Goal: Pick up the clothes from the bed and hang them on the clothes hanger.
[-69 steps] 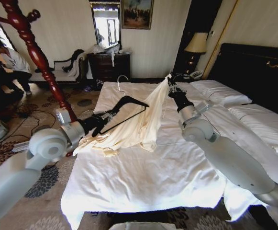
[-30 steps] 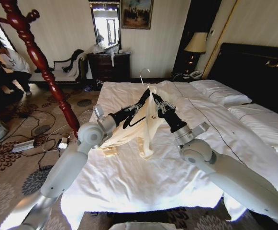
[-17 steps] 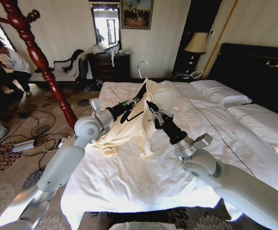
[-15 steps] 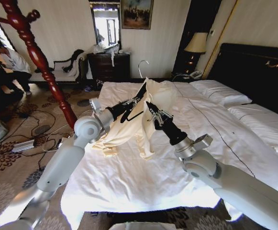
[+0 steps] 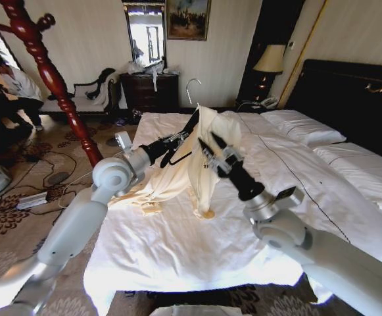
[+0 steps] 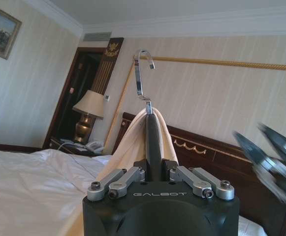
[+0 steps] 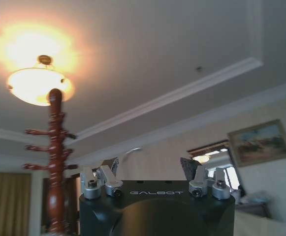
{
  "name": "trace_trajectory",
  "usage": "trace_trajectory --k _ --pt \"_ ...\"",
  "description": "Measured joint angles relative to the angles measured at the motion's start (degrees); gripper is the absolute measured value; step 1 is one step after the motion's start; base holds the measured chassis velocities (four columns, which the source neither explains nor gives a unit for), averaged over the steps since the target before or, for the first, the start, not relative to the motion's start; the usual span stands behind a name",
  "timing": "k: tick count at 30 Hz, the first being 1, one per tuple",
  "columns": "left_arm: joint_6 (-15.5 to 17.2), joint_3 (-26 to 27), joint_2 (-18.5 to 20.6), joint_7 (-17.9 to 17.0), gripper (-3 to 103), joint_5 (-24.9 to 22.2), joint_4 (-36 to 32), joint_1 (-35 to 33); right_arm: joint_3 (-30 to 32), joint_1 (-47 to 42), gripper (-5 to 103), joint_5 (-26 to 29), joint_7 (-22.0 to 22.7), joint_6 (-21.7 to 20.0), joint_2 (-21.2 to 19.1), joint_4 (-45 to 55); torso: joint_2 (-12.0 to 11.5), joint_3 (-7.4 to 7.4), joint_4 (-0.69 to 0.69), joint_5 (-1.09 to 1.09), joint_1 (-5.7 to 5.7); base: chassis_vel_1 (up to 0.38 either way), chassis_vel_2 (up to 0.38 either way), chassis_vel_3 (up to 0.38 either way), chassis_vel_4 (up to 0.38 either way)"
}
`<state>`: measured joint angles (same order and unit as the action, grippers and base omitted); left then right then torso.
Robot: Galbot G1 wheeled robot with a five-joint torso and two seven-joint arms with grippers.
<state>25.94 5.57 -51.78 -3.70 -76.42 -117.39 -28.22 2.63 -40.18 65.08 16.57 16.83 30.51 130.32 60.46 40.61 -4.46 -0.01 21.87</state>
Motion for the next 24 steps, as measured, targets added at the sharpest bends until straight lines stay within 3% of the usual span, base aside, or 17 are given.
trace_trajectory --k 2,4,5,6,7,9,10,13,15,16,18,21,24 --pt "-0.12 0.17 3.33 0.13 16 -0.80 -2.05 -0.77 0.97 5.15 79 10.91 -2.76 -1.04 -2.11 -5.20 0.00 0.00 0.00 0.00 0.01 0.000 0.000 0.000 0.000" --pt "-0.12 0.21 5.49 0.61 16 -1.33 -3.38 -1.18 0.54 6.52 89 14.62 -9.44 -0.13 -4.38 -8.95 0.00 0.00 0.04 0.00 0.01 0.000 0.000 0.000 0.000" --pt "-0.12 0.21 5.49 0.61 16 -1.33 -3.38 -1.18 0.54 6.52 89 14.62 -9.44 -0.13 -4.38 -8.95 0.00 0.00 0.04 0.00 0.01 0.000 0.000 0.000 0.000" --pt "-0.09 0.10 6.82 1.22 16 -1.86 -4.22 -1.14 0.03 6.39 94 15.92 -17.77 1.39 -6.79 -12.28 0.00 0.00 0.05 0.00 0.01 0.000 0.000 0.000 0.000" --pt "-0.01 -0.42 7.48 1.92 16 -2.22 -4.59 -0.60 -0.29 5.62 98 16.08 -23.92 3.01 -8.76 -14.71 0.00 0.00 0.02 -0.01 0.00 0.000 0.000 0.000 0.000" --pt "0.07 -0.71 7.72 2.33 16 -2.36 -4.81 -0.31 -0.55 5.15 98 16.06 -26.56 3.76 -9.66 -15.88 0.00 0.00 -0.03 -0.01 0.00 0.000 0.000 0.000 0.000" --pt "0.22 -1.02 8.25 2.98 16 -2.56 -5.46 -0.07 -1.07 4.64 99 16.03 -30.20 4.48 -10.76 -17.77 0.00 0.00 -0.08 0.00 0.01 0.000 0.000 0.000 0.000" --pt "0.72 -2.12 9.18 4.20 16 -3.00 -8.40 0.26 -2.15 4.00 100 17.13 -41.92 5.45 -10.92 -24.48 0.00 0.00 0.01 0.05 0.00 0.000 0.000 0.000 0.000" --pt "0.77 -2.28 9.17 4.25 16 -3.03 -8.68 0.27 -2.18 3.98 100 17.12 -42.88 5.61 -10.83 -24.99 0.00 0.00 0.01 0.03 0.01 0.000 0.000 0.000 0.000" --pt "1.02 -2.78 9.13 4.46 16 -3.02 -9.84 0.02 -2.28 3.84 100 16.93 -48.79 6.75 -10.64 -27.85 0.00 0.00 0.02 0.00 0.01 0.000 0.000 0.000 0.000" --pt "1.21 -2.93 9.28 4.73 16 -2.90 -11.19 -0.87 -2.32 3.74 100 16.25 -54.30 7.35 -11.13 -30.20 0.00 0.00 -0.01 0.03 0.01 0.000 0.000 0.000 0.000" --pt "1.33 -2.45 9.97 5.05 16 -2.86 -12.48 -1.99 -2.33 3.74 100 14.92 -57.51 7.44 -12.08 -31.61 0.00 0.00 -0.05 0.02 0.00 0.000 0.000 0.000 0.000" --pt "1.39 -1.71 11.15 5.48 16 -2.84 -13.77 -2.99 -2.43 3.76 100 14.14 -59.67 7.50 -12.96 -31.87 0.00 0.00 0.02 0.01 0.00 0.000 0.000 0.000 0.000"
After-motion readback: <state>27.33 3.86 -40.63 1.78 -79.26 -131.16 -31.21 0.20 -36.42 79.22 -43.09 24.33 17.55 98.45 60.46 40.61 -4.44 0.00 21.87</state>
